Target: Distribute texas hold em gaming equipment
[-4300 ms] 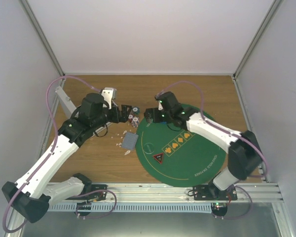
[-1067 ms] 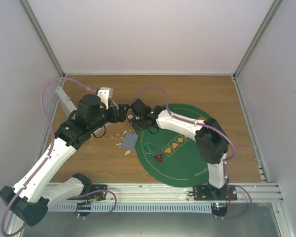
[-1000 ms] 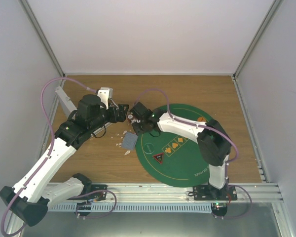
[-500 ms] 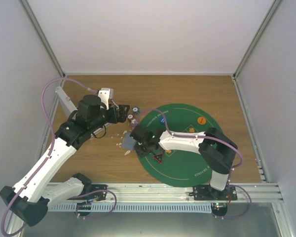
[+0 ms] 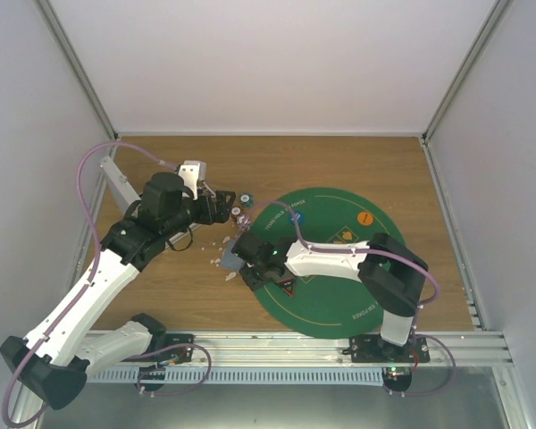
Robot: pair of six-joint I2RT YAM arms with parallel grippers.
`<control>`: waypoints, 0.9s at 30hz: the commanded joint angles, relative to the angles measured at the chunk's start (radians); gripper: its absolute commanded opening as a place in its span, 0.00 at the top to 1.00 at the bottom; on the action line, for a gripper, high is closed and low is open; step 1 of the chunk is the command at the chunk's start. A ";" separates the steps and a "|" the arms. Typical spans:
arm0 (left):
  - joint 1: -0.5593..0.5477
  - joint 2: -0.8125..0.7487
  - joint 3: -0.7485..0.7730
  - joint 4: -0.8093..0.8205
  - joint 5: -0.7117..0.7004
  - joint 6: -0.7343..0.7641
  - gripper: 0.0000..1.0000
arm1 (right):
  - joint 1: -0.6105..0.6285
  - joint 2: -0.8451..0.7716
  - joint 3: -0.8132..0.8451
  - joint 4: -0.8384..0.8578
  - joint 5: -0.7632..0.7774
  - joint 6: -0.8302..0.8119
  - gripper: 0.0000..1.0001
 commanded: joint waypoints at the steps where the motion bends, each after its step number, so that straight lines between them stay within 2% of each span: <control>1: 0.006 -0.012 -0.007 0.043 0.005 -0.006 0.01 | 0.006 0.018 -0.004 0.012 0.022 0.026 0.55; 18: 0.007 -0.018 -0.013 0.044 0.004 -0.009 0.01 | 0.007 0.048 -0.029 -0.003 0.049 0.079 0.54; 27: 0.006 -0.023 -0.016 0.047 0.005 -0.012 0.01 | 0.006 0.041 -0.031 -0.020 0.077 0.098 0.47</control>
